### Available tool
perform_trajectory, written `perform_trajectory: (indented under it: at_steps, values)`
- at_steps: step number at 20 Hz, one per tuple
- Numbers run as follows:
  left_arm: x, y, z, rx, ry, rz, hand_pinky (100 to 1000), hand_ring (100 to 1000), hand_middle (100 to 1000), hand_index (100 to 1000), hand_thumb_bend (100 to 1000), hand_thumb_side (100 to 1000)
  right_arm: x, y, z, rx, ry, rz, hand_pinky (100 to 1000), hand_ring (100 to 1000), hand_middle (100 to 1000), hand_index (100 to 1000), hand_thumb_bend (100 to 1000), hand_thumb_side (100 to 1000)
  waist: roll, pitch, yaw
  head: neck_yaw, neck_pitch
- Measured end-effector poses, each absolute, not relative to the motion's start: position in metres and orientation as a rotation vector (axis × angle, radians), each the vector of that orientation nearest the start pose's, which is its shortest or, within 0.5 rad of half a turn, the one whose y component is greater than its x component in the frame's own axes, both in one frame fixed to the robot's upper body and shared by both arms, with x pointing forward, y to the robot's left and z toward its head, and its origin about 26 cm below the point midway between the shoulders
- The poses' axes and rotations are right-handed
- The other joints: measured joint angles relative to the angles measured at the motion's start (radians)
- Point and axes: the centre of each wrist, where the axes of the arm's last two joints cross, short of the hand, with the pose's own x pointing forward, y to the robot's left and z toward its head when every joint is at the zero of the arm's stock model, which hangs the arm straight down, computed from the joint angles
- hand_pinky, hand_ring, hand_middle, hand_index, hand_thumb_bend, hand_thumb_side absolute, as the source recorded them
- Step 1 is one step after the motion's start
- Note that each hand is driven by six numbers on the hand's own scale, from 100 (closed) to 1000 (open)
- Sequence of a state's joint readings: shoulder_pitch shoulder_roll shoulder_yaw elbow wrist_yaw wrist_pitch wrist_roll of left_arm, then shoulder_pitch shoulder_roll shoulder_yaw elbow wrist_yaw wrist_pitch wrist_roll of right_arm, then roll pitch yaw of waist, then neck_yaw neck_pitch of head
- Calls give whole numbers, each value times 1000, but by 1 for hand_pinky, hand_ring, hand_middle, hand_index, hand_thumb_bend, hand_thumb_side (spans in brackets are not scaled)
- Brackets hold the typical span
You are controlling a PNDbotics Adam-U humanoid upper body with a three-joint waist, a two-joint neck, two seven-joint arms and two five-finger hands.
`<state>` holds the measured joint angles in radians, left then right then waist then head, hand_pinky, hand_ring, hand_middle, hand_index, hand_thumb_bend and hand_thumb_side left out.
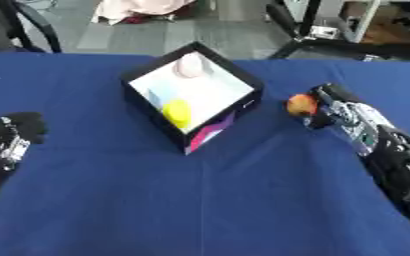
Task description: Pick up objects on the table and place them in the box.
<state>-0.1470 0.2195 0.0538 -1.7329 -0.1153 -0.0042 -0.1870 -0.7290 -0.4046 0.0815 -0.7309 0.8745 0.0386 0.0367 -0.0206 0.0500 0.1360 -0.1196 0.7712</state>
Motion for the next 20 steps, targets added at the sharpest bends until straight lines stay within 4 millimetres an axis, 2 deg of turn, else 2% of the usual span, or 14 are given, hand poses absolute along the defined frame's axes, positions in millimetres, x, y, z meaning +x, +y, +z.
perform_trajectory:
  at_steps: [6, 10, 16, 20]
  values:
    - [308, 287, 86, 158, -1830, -428, 685, 683, 618, 742, 504, 712, 445, -327, 63, -1062, -1282, 896, 712, 571, 312, 332, 100, 100, 0, 0, 0, 1, 0]
    - [308, 287, 86, 158, -1830, -428, 685, 684, 619, 742, 500, 715, 451, -314, 90, -1057, -1422, 825, 710, 565, 308, 329, 100, 100, 0, 0, 0, 1, 0]
    - [308, 287, 86, 157, -1829, -429, 685, 685, 619, 741, 498, 715, 462, -278, 147, -966, -1632, 799, 712, 564, 311, 337, 100, 100, 0, 0, 0, -1, 0]
    - [308, 286, 86, 152, -1829, -434, 685, 686, 619, 741, 496, 715, 469, -239, 174, -859, -1721, 879, 722, 576, 326, 356, 100, 100, 0, 0, 5, -7, 0]
